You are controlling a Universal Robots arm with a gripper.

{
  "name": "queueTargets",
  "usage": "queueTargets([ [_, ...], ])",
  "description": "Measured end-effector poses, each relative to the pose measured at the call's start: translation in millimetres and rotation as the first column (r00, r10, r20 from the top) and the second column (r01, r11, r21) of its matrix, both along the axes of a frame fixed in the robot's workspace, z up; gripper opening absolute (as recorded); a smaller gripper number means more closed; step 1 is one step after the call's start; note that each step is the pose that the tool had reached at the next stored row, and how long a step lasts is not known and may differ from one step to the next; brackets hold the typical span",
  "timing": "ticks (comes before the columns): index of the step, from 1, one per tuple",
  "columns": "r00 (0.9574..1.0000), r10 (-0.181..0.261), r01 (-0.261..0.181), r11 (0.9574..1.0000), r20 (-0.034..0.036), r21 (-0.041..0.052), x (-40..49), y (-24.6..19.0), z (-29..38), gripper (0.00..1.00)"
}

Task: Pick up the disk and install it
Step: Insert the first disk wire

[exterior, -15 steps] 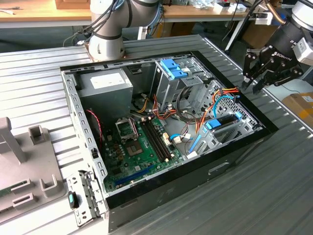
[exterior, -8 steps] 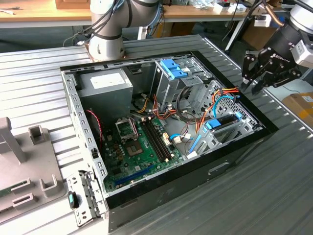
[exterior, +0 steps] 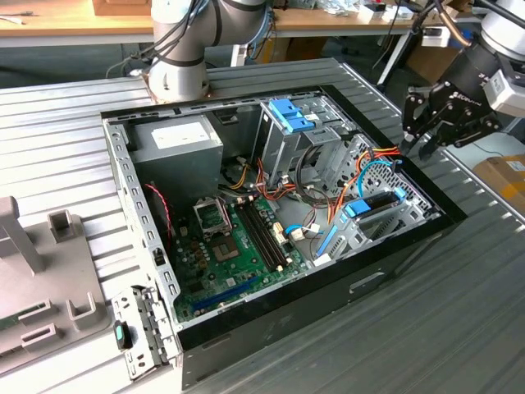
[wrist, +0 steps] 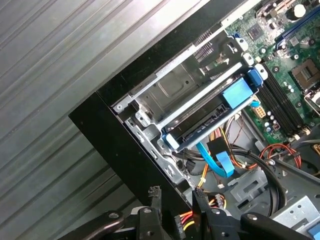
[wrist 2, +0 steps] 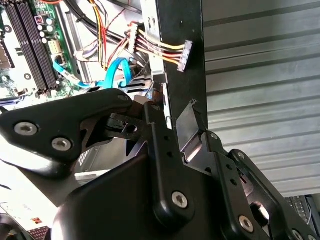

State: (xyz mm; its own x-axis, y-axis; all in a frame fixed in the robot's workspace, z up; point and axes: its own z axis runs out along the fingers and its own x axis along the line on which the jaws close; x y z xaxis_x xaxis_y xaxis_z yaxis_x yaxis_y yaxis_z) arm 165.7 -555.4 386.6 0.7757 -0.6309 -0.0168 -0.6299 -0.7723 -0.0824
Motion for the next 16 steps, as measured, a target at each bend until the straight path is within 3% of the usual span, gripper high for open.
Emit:
queueTargets([
  [5,1.0,0.009,-0.009,1.0,0.0009,-0.0043,-0.1,8.1,-8.1,0.38],
  [9,1.0,0.009,-0.009,0.9999,0.0009,-0.0047,-0.1,10.2,-8.2,0.38],
  [16,1.0,0.009,-0.009,0.9999,0.0009,-0.0048,1.3,10.5,-8.2,0.38],
])
